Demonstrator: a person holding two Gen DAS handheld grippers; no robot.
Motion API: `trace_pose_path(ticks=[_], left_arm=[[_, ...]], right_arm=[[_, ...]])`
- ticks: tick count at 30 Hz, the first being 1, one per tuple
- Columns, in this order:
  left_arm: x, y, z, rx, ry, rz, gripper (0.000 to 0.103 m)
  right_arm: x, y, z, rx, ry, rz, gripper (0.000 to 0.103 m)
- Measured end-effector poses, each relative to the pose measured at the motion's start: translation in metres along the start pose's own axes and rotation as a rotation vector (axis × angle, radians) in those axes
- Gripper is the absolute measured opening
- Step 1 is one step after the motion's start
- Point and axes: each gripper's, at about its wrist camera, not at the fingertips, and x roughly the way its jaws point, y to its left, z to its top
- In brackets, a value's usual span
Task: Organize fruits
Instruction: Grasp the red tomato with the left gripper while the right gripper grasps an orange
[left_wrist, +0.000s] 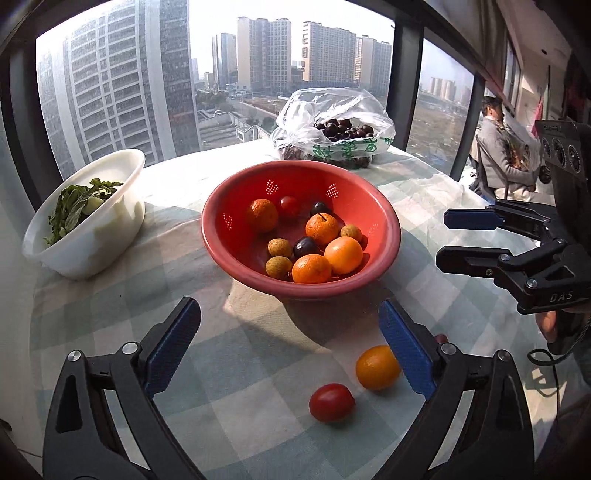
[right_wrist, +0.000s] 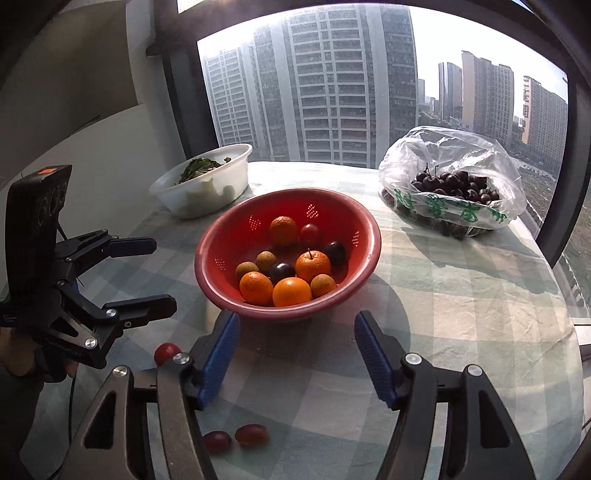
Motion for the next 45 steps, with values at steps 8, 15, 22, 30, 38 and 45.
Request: trace_pose_path(ticks=[8, 15, 22, 30, 38, 45], left_arm=[[-0.034, -0.022, -0.061, 0.041, 0.022, 0.008, 0.103], [-0.028, -0.025, -0.073, 0.111, 0.067, -0.03, 0.103], [0.012, -0.025, -0.067, 0.221, 0.17, -0.082, 0.103], [0.029, -0.019, -0.063, 0.251, 0.194, -0.122, 0.074], [0.032, -0.026, -0.06, 0.283, 0.195, -0.168, 0.034], [0.03, -0.027, -0.063, 0.271, 0.183, -0.17, 0.031]], right_arm=[[-0.019, 0.029, -0.068, 0.076, 0.056, 0.03, 0.078], [-0.025, 0.036, -0.103, 0.14, 0.09, 0.037, 0.078], [-0.028, 0.035, -0.107, 0.156, 0.086, 0.043, 0.078], [-0.022, 0.03, -0.107, 0.167, 0.095, 0.05, 0.077], [-0.02, 0.028, -0.106, 0.164, 0.095, 0.052, 0.076], [-0.015, 0.03, -0.096, 0.138, 0.09, 0.049, 0.073]])
